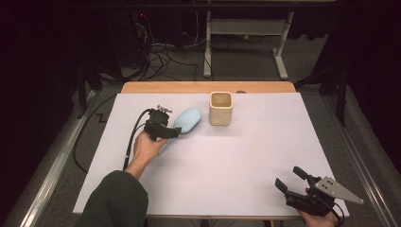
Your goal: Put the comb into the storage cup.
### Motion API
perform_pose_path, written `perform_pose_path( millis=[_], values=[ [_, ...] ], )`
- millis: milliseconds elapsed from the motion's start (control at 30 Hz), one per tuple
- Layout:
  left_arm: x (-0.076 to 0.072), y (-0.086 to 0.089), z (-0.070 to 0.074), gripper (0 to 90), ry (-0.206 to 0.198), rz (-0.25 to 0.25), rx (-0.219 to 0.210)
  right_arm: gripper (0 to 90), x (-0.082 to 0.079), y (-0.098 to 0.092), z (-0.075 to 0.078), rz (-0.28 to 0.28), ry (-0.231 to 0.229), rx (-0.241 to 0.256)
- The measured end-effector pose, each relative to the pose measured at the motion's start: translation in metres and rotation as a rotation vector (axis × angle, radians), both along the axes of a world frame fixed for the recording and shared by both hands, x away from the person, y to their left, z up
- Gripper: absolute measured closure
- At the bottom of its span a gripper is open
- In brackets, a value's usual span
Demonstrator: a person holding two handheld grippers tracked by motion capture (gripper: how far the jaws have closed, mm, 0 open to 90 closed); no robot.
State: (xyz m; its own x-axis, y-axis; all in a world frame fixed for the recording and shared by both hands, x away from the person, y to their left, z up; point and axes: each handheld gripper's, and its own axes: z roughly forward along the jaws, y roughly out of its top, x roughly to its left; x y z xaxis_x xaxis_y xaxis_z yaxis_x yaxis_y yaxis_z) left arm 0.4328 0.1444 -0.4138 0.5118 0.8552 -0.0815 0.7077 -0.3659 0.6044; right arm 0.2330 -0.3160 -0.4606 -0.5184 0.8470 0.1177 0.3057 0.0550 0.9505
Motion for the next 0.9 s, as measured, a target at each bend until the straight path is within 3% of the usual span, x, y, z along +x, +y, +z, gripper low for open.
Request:
perform_pose_path(
  millis=[200,633,767,900],
  values=[
    [0.004,0.001,-0.002,42.0,0.054,-0.008,0.036,17.6,0.000,0.000,0.000,-0.001,0.002,-0.001],
    [0.015,0.000,-0.013,43.3,0.124,-0.048,0.088,17.5,0.002,0.001,-0.001,0.001,0.008,-0.002],
    [0.017,-0.002,-0.018,45.2,0.149,-0.049,0.113,17.5,0.002,0.001,-0.001,0.001,0.010,-0.003],
    [0.020,-0.002,-0.022,46.9,0.169,-0.038,0.113,17.5,0.002,0.001,-0.001,0.001,0.011,-0.003]
  ],
)
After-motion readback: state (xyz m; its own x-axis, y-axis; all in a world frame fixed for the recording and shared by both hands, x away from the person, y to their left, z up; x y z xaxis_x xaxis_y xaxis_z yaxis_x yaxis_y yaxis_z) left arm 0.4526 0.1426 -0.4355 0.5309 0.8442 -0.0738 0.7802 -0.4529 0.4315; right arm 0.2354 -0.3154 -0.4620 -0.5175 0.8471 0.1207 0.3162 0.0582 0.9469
